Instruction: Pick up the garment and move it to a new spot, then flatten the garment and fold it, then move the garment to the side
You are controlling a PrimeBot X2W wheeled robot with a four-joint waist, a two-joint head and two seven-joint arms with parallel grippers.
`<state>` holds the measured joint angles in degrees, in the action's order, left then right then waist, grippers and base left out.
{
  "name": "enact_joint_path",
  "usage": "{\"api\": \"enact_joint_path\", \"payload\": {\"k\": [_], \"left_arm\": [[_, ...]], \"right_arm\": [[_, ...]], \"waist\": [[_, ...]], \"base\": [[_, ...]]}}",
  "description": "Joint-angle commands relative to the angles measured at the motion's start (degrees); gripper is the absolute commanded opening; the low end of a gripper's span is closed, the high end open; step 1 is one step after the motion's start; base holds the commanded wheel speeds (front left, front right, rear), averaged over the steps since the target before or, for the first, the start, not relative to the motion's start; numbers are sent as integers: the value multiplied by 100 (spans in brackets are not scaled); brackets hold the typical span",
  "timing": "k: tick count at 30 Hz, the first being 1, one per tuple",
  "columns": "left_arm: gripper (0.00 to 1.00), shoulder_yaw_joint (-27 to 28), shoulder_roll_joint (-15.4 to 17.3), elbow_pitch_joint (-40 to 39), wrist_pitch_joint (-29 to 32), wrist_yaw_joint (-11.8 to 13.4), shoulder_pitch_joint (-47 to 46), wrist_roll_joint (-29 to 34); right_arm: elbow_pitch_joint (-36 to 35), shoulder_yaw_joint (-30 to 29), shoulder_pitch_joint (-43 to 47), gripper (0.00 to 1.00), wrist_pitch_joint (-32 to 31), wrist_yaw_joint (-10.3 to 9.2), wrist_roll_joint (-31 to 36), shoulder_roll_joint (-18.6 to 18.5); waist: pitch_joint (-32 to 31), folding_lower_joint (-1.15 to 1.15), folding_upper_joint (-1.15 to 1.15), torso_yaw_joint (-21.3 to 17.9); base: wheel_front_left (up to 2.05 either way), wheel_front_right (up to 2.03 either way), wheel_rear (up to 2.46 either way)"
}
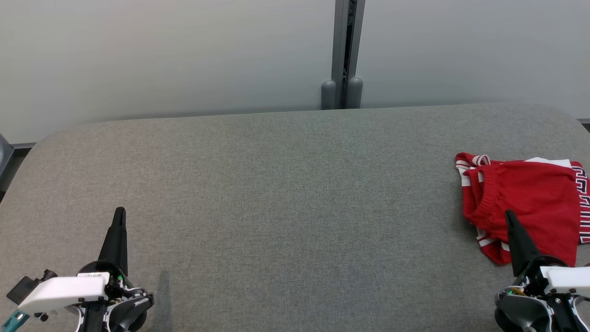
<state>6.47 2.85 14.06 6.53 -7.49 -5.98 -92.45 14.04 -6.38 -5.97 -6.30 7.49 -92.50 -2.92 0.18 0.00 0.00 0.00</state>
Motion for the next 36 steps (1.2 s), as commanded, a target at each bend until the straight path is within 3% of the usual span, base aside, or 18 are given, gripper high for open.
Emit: {"api": "enact_joint_path", "payload": {"k": [1,36], "left_arm": [[0,27,10,5,7,-23,-53,-7],[0,33,6,3,15,-23,-54,3]], "right_arm": [[15,-6,-56,0,-27,0,-7,-15],[16,-15,-57,0,-34,0,7,-9]], "waist": [[0,0,0,0],[0,0,0,0]], "base": [[0,0,0],[0,0,0]]}}
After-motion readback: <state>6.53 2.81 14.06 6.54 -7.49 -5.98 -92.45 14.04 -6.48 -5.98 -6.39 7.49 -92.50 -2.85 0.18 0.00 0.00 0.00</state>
